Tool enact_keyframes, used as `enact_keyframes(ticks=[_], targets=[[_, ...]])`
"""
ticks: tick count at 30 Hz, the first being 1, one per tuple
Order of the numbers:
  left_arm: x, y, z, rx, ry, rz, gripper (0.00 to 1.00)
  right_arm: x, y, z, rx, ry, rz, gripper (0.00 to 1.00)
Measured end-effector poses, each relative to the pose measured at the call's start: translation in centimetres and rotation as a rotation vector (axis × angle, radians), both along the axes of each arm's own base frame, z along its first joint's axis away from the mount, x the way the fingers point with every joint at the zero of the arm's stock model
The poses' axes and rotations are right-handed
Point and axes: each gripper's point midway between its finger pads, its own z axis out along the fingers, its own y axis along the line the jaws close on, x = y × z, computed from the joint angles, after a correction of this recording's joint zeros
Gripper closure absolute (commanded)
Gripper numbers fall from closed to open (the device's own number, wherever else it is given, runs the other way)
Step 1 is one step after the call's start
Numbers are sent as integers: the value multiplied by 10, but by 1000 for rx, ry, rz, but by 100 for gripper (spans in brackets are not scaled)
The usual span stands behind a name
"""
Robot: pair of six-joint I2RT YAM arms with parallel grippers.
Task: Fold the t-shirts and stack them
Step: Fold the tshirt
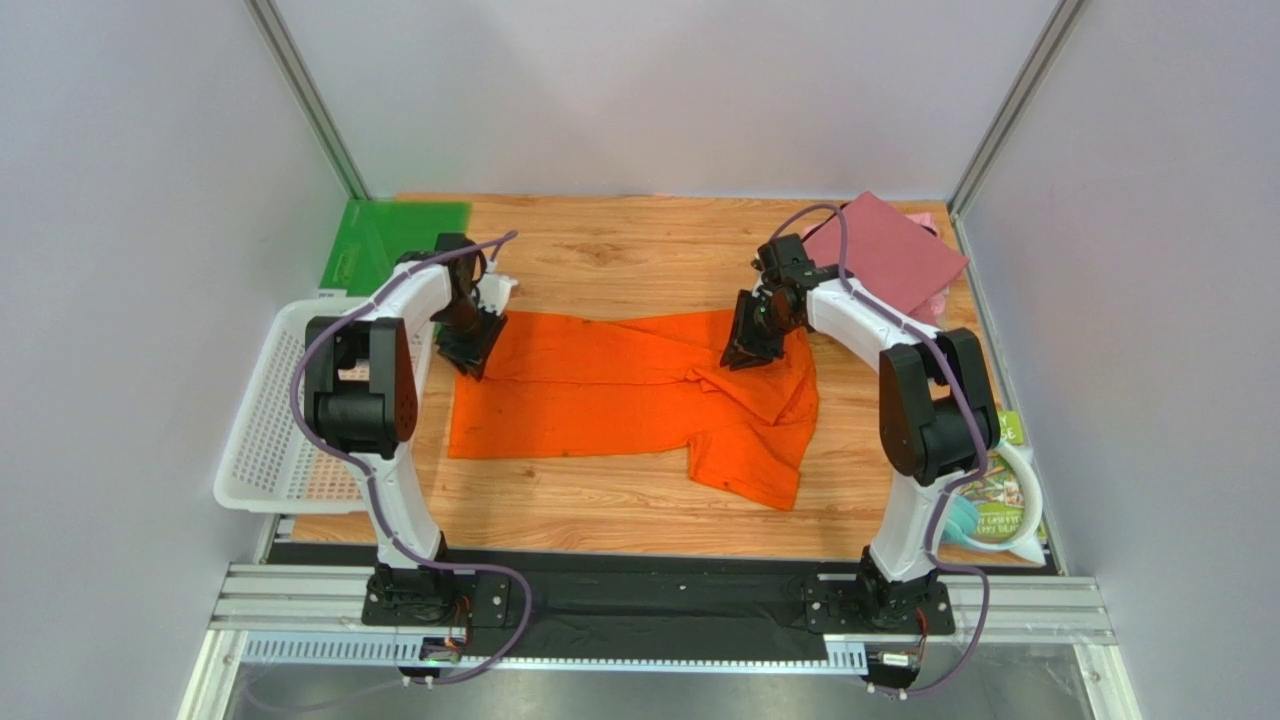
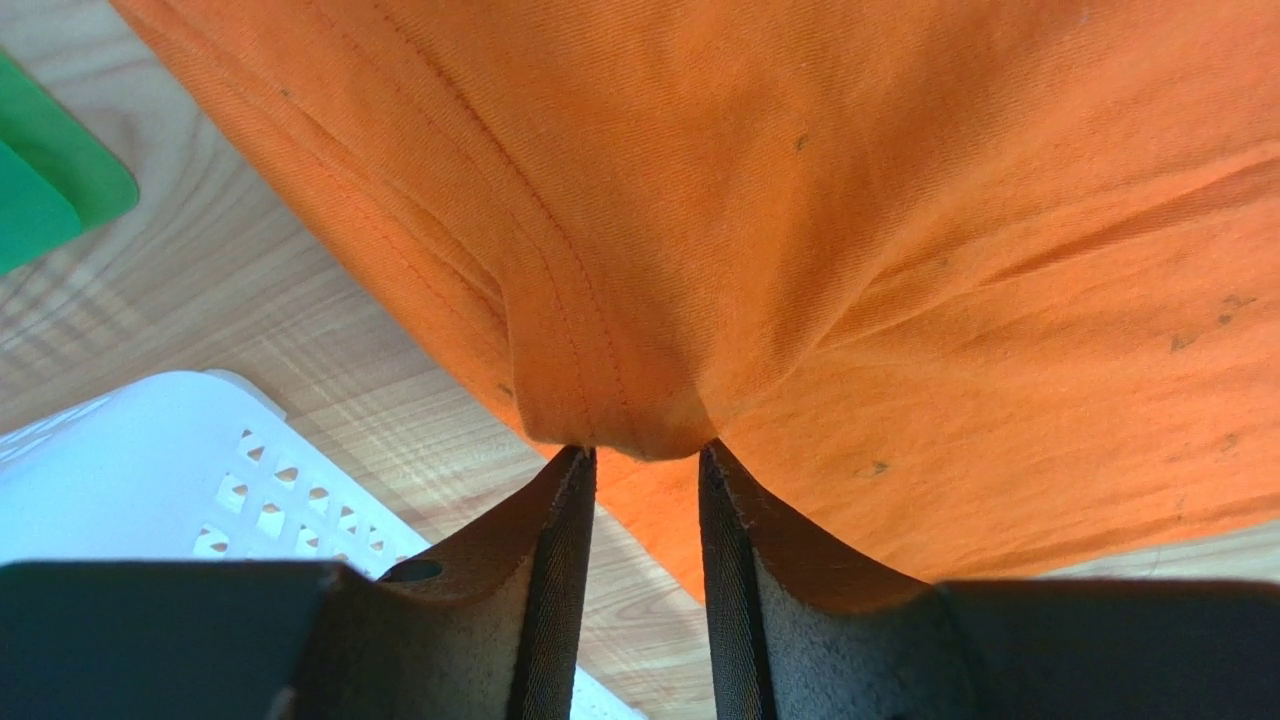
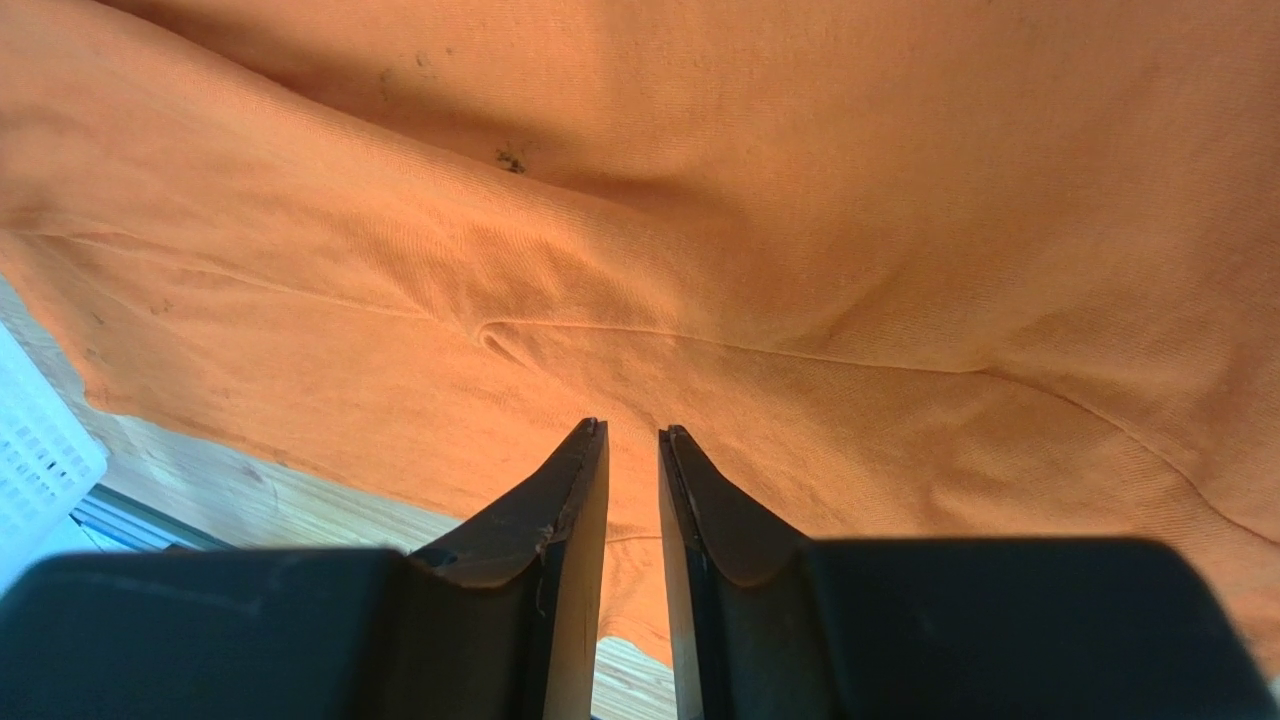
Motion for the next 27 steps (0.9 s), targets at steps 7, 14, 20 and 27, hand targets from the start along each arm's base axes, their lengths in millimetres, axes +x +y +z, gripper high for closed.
enact_keyframes(ticks=[7,14,20,27], targets=[[2,-2,-9,-11,12,3,70,-4,-1,-5,0,10,1,76],[3,-3,-16,-13,20,7,86,-8,-1,-8,4,15,4,79],[8,-3,-13,-16,-6,9,100,-11,-1,-10,5,18,4,80],[8,-3,2,-20,-59,7,100,-12,-2,-12,5,20,5,80]])
